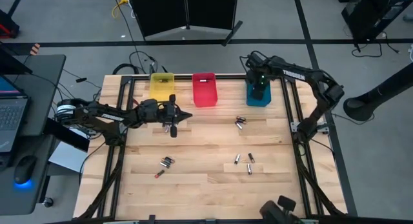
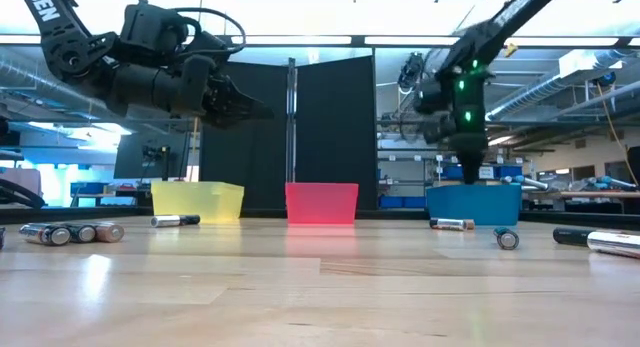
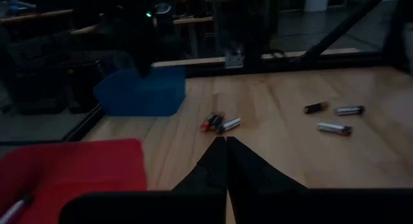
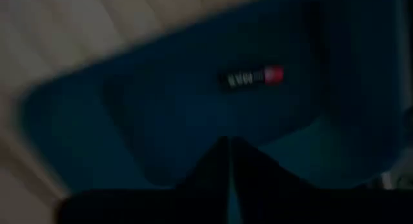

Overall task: Sort batteries
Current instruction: Put the brown battery into the yellow bin

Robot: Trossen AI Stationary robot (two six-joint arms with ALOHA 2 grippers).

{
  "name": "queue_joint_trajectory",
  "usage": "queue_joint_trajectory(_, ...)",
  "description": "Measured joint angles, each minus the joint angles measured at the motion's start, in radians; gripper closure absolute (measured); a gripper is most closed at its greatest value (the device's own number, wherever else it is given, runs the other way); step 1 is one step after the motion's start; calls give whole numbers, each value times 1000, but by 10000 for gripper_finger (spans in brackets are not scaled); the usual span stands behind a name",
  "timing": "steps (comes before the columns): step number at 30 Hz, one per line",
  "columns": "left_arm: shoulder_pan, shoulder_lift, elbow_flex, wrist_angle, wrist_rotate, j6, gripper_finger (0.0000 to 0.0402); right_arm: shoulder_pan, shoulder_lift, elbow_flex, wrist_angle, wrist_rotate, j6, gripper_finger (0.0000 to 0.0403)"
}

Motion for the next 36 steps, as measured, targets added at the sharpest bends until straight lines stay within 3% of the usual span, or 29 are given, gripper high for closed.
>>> queue_joint_trajectory(6, -42, 0, 19, -55, 5, 6, 396, 99, -185, -42, 116, -94, 73, 394)
queue_joint_trajectory(10, -70, 0, 44, -129, 6, 8, 396, 185, -322, -185, 348, -160, 139, 394)
queue_joint_trajectory(19, -136, -77, 155, -468, 6, 16, 396, 420, -488, -552, 903, -162, 349, 395)
queue_joint_trajectory(24, -192, -165, 228, -720, -1, 6, 396, 563, -474, -656, 1109, -163, 455, 393)
queue_joint_trajectory(29, -268, -212, 332, -1062, -89, -59, 396, 676, -399, -679, 1227, -170, 513, 389)
queue_joint_trajectory(36, -412, -216, 389, -1392, -147, -265, 396, 788, -296, -669, 1345, -170, 556, 390)
